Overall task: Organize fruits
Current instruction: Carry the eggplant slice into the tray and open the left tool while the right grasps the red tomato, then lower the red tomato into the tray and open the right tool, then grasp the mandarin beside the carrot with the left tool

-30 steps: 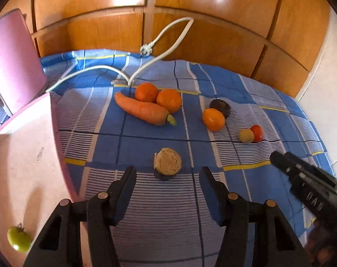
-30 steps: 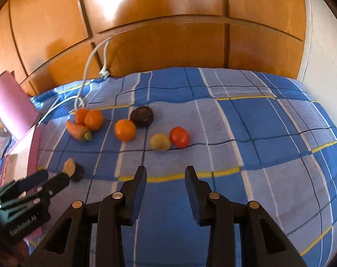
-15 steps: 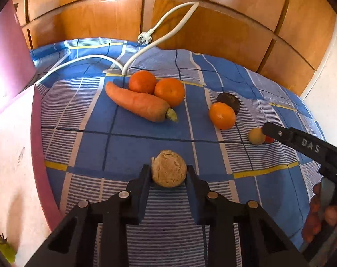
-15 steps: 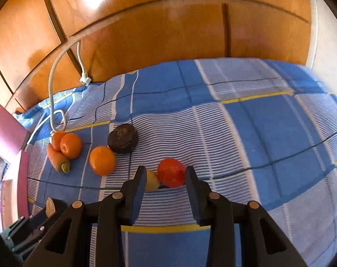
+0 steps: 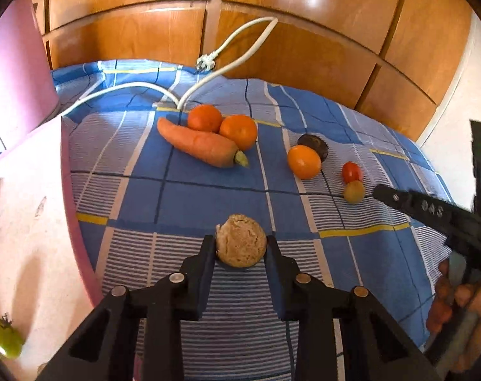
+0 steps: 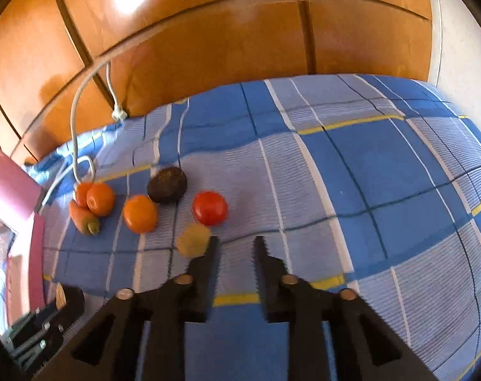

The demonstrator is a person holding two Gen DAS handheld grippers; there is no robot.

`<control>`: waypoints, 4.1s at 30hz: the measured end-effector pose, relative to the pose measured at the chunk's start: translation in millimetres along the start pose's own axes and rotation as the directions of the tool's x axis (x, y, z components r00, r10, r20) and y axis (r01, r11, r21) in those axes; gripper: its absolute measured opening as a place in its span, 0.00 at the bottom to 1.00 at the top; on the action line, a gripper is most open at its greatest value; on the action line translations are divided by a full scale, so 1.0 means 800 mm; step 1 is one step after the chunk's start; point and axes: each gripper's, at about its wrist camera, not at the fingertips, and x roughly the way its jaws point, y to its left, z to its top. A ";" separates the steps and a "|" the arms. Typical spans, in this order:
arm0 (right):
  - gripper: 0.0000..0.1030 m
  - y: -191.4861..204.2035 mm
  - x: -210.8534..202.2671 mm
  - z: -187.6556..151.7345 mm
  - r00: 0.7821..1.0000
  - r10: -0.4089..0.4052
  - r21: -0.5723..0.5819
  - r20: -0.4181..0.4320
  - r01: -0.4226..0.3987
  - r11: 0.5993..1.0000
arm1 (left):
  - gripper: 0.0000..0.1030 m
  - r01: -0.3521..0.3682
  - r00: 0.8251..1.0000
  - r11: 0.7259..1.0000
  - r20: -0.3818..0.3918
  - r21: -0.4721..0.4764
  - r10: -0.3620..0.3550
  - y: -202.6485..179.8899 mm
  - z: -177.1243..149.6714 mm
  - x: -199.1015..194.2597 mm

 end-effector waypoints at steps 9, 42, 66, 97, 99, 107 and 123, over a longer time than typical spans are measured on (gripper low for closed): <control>0.35 0.040 0.046 0.025 0.999 -0.024 -0.083 -0.043 0.021 0.996 | 0.30 -0.003 1.000 1.000 0.013 0.002 0.003 0.002 0.006 -0.004; 0.25 0.252 -0.055 -0.092 0.949 0.294 -0.392 -0.112 -0.314 0.865 | 0.30 -0.280 0.934 0.925 0.152 -0.258 0.325 0.177 -0.032 -0.157; 0.27 0.345 -0.058 -0.139 0.929 0.318 -0.507 -0.188 -0.369 0.779 | 0.42 -0.305 0.888 0.884 0.229 -0.354 0.398 0.218 -0.060 -0.225; 0.29 0.260 -0.118 -0.119 0.973 0.209 -0.435 0.096 -0.148 0.888 | 0.48 -0.302 0.877 0.925 0.314 -0.231 0.364 0.145 -0.059 -0.248; 0.29 0.252 -0.120 -0.118 0.973 0.206 -0.426 0.102 -0.145 0.893 | 0.48 -0.301 0.879 0.929 0.314 -0.217 0.358 0.139 -0.058 -0.245; 0.29 0.217 -0.118 -0.109 0.980 0.166 -0.372 0.112 -0.113 0.921 | 0.48 -0.296 0.892 0.940 0.305 -0.168 0.335 0.118 -0.056 -0.233; 0.29 0.139 -0.100 -0.089 0.993 0.086 -0.238 0.084 -0.064 0.969 | 0.49 -0.219 0.954 0.971 0.190 -0.097 0.234 0.091 -0.045 -0.174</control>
